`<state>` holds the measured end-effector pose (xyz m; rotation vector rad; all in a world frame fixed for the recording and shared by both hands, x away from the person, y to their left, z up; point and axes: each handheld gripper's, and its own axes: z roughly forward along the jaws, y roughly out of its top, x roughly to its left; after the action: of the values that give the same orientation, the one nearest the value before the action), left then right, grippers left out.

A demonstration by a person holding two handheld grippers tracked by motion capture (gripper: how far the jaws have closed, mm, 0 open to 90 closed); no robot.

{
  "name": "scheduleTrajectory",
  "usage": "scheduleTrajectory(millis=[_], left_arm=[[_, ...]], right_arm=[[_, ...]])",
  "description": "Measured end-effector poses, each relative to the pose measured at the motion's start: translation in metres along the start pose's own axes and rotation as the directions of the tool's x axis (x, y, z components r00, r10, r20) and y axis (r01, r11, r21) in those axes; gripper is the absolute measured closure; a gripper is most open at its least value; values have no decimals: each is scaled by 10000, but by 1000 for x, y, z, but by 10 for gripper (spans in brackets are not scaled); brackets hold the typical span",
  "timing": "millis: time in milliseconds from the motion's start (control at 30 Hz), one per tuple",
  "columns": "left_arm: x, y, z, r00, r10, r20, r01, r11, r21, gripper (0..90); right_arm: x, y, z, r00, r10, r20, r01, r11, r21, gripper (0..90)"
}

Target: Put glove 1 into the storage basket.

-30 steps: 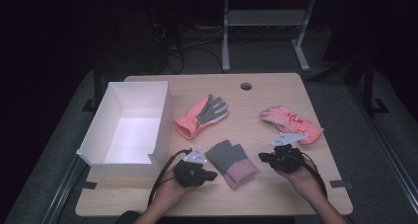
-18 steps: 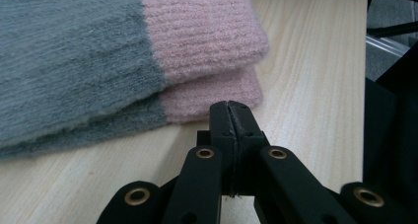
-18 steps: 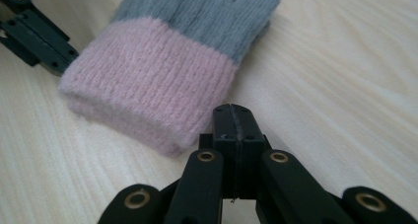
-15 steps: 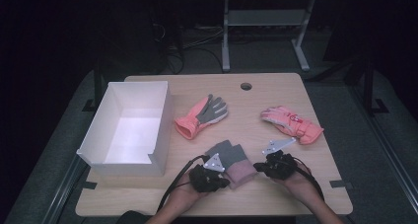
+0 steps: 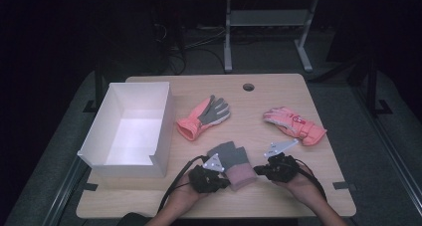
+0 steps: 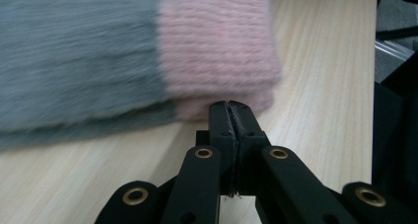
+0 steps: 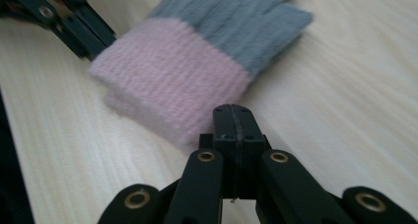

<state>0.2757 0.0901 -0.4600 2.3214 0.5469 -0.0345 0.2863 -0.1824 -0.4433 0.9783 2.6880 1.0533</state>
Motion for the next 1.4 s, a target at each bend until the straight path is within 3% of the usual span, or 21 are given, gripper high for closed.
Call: scheduleTrajectory(millis=[133,167,200,233,300,400,667,833,967,1000,1200,1400], left_arm=[[19,-1,-15,9956,-591,-720,575,9980,-249,895],[19,-1,-15,9956,-591,-720,575,9980,-249,895],[26,1,-17,9915,-687,-1103,665,9975,-237,895],[26,1,-17,9915,-687,-1103,665,9975,-237,896],[33,4,-17,9860,-607,-1556,599,9982,-96,896],[43,9,-14,9800,-964,-1738,953,9953,-148,897],[54,22,-1,9809,-793,-1776,834,9964,159,897],[59,30,7,9814,-858,-1715,860,9963,-63,897],[63,38,15,9843,-854,-1544,841,9963,-155,897],[65,41,17,9866,-555,-1532,551,9985,-70,896],[66,47,22,9905,-443,-1303,434,9990,-100,896],[66,53,26,9930,-236,-1159,221,9997,-141,886]], right_arm=[[-8,-3,3,9999,123,-43,-122,9998,137,900],[-8,-3,3,9999,123,-43,-122,9998,137,900],[-8,-3,5,10000,26,-92,-25,9999,166,899],[-8,-2,7,9999,-68,-128,70,9999,112,900],[-8,-2,7,9998,-107,-183,109,9999,104,900],[-7,0,13,9996,-183,-235,190,9994,285,900],[1,1,17,9979,-355,-544,377,9986,383,900],[6,1,18,9958,-583,-709,610,9975,359,900],[20,4,23,9901,-856,-1117,904,9952,387,900],[23,5,24,9886,-923,-1192,977,9944,405,900],[44,12,36,9785,-1329,-1579,1405,9893,383,899],[57,23,49,9694,-1835,-1634,1923,9805,398,900]])
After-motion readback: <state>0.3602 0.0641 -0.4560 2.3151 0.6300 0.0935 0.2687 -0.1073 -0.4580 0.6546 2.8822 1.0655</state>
